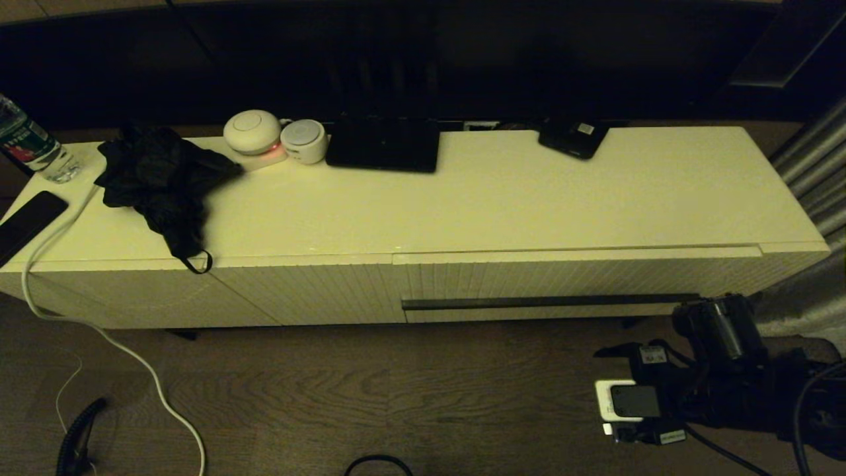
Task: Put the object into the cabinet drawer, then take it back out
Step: Open the drawer
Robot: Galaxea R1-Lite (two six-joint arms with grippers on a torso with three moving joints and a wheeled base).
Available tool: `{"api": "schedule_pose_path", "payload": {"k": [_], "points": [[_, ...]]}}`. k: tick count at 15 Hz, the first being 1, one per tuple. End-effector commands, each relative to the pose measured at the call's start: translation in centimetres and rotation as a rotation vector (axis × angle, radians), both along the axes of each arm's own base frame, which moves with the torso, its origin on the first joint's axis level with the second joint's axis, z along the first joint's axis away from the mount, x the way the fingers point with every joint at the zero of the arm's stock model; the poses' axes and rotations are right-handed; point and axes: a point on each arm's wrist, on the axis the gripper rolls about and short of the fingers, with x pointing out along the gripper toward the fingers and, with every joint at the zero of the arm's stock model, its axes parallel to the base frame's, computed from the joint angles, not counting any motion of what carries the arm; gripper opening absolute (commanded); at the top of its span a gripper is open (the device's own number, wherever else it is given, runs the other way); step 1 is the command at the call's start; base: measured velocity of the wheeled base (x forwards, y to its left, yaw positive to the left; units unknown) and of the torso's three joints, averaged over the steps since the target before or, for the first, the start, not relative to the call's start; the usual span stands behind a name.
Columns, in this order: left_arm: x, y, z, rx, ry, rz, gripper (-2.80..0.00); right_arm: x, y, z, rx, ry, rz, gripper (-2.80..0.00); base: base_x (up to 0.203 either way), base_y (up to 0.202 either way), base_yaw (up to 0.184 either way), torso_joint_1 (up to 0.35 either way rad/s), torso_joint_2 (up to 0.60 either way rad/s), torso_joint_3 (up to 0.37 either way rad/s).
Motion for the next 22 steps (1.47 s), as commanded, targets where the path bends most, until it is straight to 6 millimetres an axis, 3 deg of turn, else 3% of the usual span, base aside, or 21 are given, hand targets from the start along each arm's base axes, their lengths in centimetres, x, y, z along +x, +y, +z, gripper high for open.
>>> {"api": "schedule_pose_path", "payload": {"k": [1, 22], "points": [[0.0, 0.0, 0.0, 0.0, -0.001, 0.0, -2.8, 0.8, 0.2, -1.1, -0.012, 0.026, 0.004, 0.0, 0.0, 0.0, 0.0, 0.0, 0.0, 0.0], [0.0, 0.0, 0.0, 0.0, 0.0, 0.0, -2.8, 6.4, 0.2, -3.0, 0.012, -0.044, -0.048, 0.0, 0.0, 0.0, 0.0, 0.0, 0.0, 0.0]]}}
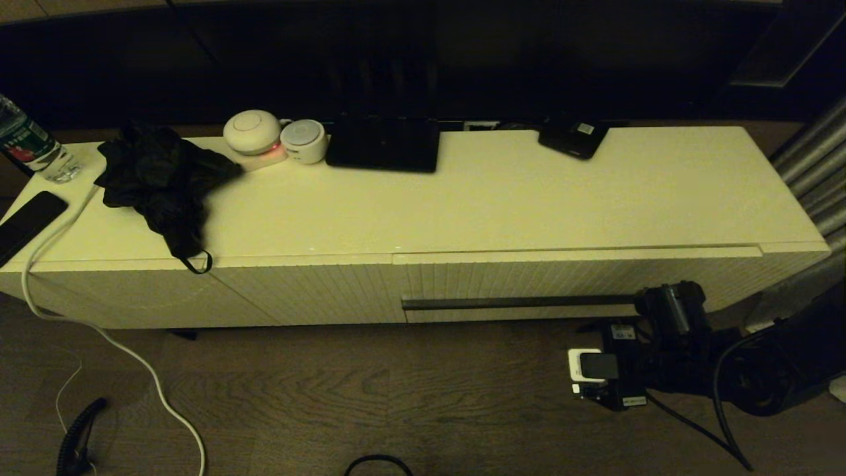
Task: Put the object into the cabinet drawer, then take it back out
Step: Open the drawer
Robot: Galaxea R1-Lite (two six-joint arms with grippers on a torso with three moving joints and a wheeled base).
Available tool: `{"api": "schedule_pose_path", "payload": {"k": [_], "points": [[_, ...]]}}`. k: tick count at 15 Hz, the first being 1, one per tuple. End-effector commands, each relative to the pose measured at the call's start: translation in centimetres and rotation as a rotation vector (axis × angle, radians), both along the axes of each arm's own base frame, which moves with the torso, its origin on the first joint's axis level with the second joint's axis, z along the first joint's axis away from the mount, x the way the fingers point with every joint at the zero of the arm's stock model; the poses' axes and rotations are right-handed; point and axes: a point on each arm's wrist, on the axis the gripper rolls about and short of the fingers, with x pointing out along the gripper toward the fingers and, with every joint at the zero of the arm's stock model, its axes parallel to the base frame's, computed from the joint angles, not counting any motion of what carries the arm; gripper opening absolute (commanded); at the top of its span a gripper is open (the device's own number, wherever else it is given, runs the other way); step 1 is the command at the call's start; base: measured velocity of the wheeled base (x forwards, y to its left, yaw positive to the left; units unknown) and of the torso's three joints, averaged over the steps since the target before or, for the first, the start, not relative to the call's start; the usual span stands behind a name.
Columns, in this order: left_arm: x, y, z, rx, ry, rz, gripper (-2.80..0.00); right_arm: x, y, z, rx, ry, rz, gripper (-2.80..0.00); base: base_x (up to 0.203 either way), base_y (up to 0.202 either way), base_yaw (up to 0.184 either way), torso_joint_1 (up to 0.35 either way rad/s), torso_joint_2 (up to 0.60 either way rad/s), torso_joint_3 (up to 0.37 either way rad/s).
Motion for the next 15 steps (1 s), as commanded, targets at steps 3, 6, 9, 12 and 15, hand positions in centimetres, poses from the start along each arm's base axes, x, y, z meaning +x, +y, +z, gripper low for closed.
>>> {"api": "schedule_pose_path", "payload": {"k": [3, 6, 9, 12, 15], "points": [[0.0, 0.0, 0.0, 0.0, 0.0, 0.0, -2.8, 1.1, 0.2, -1.0, 0.001, -0.021, 0.004, 0.0, 0.0, 0.0, 0.0, 0.0, 0.0, 0.0], [0.0, 0.0, 0.0, 0.0, -0.002, -0.001, -2.8, 1.7, 0.3, -1.2, 0.004, -0.042, 0.002, 0.0, 0.0, 0.0, 0.0, 0.0, 0.0, 0.0], [0.0, 0.0, 0.0, 0.0, -0.002, -0.001, -2.8, 2.6, 0.2, -1.2, 0.009, -0.068, -0.009, 0.0, 0.0, 0.0, 0.0, 0.0, 0.0, 0.0], [0.0, 0.0, 0.0, 0.0, -0.002, 0.0, -2.8, 3.1, 0.1, -0.9, 0.014, -0.094, -0.016, 0.0, 0.0, 0.0, 0.0, 0.0, 0.0, 0.0], [0.0, 0.0, 0.0, 0.0, 0.0, 0.0, -2.8, 3.5, 0.1, -0.8, 0.017, -0.108, -0.018, 0.0, 0.0, 0.0, 0.0, 0.0, 0.0, 0.0]]}}
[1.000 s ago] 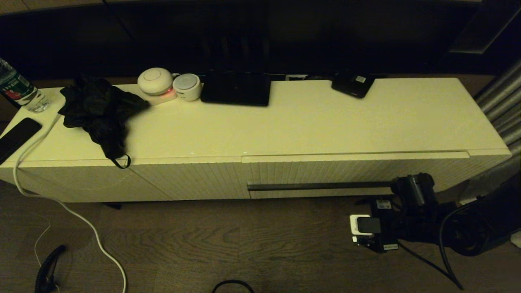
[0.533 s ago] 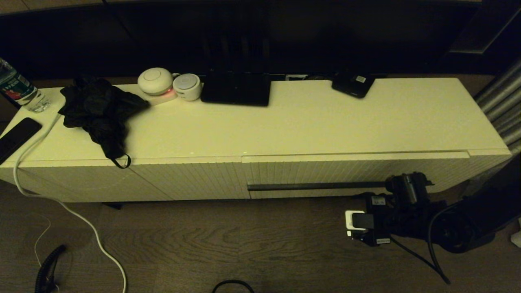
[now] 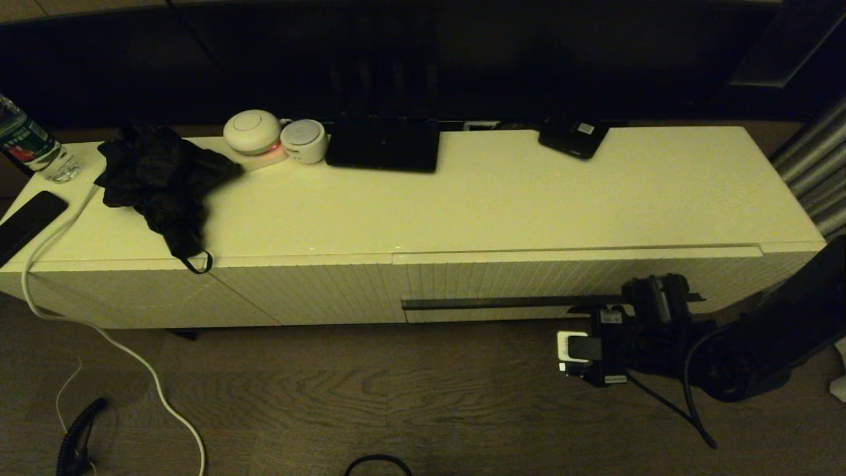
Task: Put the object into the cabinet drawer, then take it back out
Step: Open the drawer
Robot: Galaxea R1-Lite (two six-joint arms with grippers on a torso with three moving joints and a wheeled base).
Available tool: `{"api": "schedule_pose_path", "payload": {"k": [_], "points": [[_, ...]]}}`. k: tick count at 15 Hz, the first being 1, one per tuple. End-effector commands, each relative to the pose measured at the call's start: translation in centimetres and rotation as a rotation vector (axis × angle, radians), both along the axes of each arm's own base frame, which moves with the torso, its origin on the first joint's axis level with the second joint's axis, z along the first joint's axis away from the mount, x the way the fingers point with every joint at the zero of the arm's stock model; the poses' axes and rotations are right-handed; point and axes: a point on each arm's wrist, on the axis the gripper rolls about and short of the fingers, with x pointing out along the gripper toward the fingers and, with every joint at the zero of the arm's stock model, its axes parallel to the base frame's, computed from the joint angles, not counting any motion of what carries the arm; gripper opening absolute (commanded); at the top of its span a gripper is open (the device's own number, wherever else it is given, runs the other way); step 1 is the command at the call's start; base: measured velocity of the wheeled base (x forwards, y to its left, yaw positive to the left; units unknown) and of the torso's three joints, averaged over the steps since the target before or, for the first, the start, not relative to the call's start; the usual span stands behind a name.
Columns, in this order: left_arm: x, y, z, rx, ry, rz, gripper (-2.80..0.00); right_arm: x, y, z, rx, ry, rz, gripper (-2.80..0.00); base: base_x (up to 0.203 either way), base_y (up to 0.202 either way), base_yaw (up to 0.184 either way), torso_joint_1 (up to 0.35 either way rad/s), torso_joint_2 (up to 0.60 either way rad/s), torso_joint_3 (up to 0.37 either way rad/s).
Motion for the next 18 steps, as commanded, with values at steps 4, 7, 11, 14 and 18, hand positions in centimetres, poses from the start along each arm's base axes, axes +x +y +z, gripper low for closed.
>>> {"api": "schedule_pose_path", "payload": {"k": [4, 7, 11, 14, 18], "points": [[0.0, 0.0, 0.0, -0.001, 0.0, 0.001, -2.8, 0.9, 0.2, -0.5, -0.002, -0.029, 0.005, 0.0, 0.0, 0.0, 0.0, 0.0, 0.0, 0.0], [0.0, 0.0, 0.0, -0.001, -0.002, 0.001, -2.8, 1.6, 0.2, -0.9, 0.001, -0.041, 0.002, 0.0, 0.0, 0.0, 0.0, 0.0, 0.0, 0.0], [0.0, 0.0, 0.0, -0.001, -0.001, 0.001, -2.8, 2.0, -0.1, -1.4, 0.0, -0.037, -0.009, 0.0, 0.0, 0.0, 0.0, 0.0, 0.0, 0.0], [0.0, 0.0, 0.0, -0.001, 0.0, 0.001, -2.8, 2.1, -0.1, -1.6, -0.001, -0.032, -0.011, 0.0, 0.0, 0.0, 0.0, 0.0, 0.0, 0.0], [0.0, 0.0, 0.0, -0.001, 0.0, 0.001, -2.8, 2.7, 0.0, -1.6, 0.005, -0.057, -0.01, 0.0, 0.0, 0.0, 0.0, 0.0, 0.0, 0.0]]}}
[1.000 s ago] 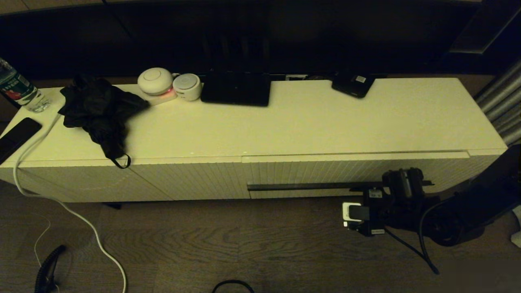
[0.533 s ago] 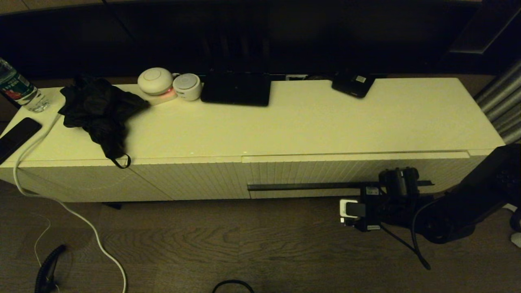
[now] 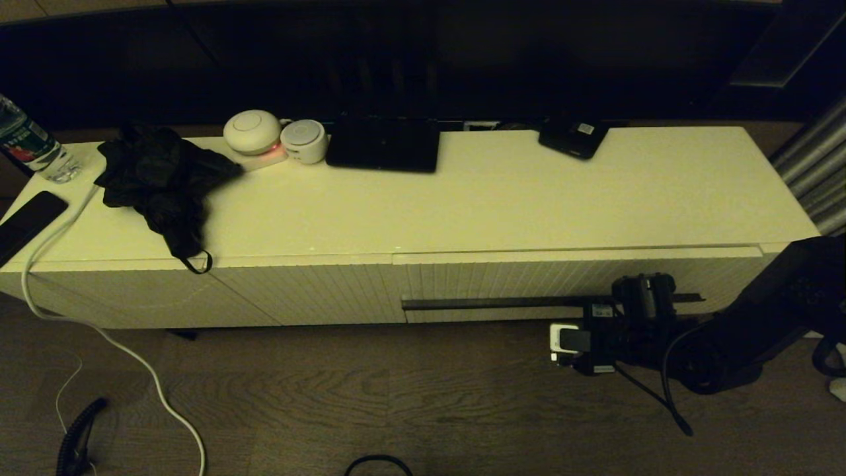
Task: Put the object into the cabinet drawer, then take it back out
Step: Open the drawer
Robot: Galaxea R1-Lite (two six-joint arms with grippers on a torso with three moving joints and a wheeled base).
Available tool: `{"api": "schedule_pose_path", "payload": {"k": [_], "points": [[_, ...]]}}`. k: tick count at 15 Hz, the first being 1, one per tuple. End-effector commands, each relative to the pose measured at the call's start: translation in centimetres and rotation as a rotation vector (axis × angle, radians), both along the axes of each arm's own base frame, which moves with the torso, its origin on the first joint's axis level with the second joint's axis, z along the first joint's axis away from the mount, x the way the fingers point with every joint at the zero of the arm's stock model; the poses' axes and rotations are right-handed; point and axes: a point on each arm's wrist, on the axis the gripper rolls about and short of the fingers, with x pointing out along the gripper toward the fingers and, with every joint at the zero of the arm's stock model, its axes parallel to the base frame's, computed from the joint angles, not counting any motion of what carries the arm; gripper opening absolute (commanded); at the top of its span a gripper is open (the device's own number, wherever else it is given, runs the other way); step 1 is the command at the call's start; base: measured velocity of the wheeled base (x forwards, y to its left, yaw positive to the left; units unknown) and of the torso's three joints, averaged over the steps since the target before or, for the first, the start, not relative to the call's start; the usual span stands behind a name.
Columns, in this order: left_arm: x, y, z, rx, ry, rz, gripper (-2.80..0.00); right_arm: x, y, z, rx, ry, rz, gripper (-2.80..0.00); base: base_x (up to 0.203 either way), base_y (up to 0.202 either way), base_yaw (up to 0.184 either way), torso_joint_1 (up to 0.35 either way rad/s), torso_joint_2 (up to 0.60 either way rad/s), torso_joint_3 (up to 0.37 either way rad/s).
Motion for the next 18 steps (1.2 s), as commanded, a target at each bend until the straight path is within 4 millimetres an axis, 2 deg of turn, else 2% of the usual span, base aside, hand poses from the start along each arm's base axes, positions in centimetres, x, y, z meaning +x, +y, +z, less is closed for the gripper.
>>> {"api": "schedule_pose_path", "payload": {"k": [1, 4, 7, 9, 11, 15, 16, 18], "points": [[0.0, 0.0, 0.0, 0.0, -0.003, 0.0, -2.8, 0.2, 0.1, 0.2, 0.001, -0.018, 0.005, 0.0, 0.0, 0.0, 0.0, 0.0, 0.0, 0.0], [0.0, 0.0, 0.0, 0.0, 0.0, 0.0, -2.8, 0.7, 0.2, 1.1, 0.011, -0.056, 0.005, 0.0, 0.0, 0.0, 0.0, 0.0, 0.0, 0.0], [0.0, 0.0, 0.0, 0.0, -0.002, 0.0, -2.8, 0.9, 0.3, 0.9, 0.022, -0.06, -0.002, 0.0, 0.0, 0.0, 0.0, 0.0, 0.0, 0.0], [0.0, 0.0, 0.0, 0.0, -0.002, 0.0, -2.8, 0.7, 0.2, 1.5, 0.041, -0.066, -0.013, 0.0, 0.0, 0.0, 0.0, 0.0, 0.0, 0.0], [0.0, 0.0, 0.0, 0.0, -0.003, 0.0, -2.8, -0.6, -0.1, 2.4, 0.04, -0.066, -0.012, 0.0, 0.0, 0.0, 0.0, 0.0, 0.0, 0.0], [0.0, 0.0, 0.0, 0.0, 0.0, 0.0, -2.8, -4.6, -0.5, 2.7, 0.013, 0.001, 0.018, 0.0, 0.0, 0.0, 0.0, 0.0, 0.0, 0.0], [0.0, 0.0, 0.0, 0.0, 0.0, 0.0, -2.8, -5.1, -0.5, 2.9, 0.011, 0.005, 0.022, 0.0, 0.0, 0.0, 0.0, 0.0, 0.0, 0.0], [0.0, 0.0, 0.0, 0.0, -0.001, 0.0, -2.8, -4.6, -0.4, 2.7, 0.012, 0.001, 0.02, 0.0, 0.0, 0.0, 0.0, 0.0, 0.0, 0.0]]}}
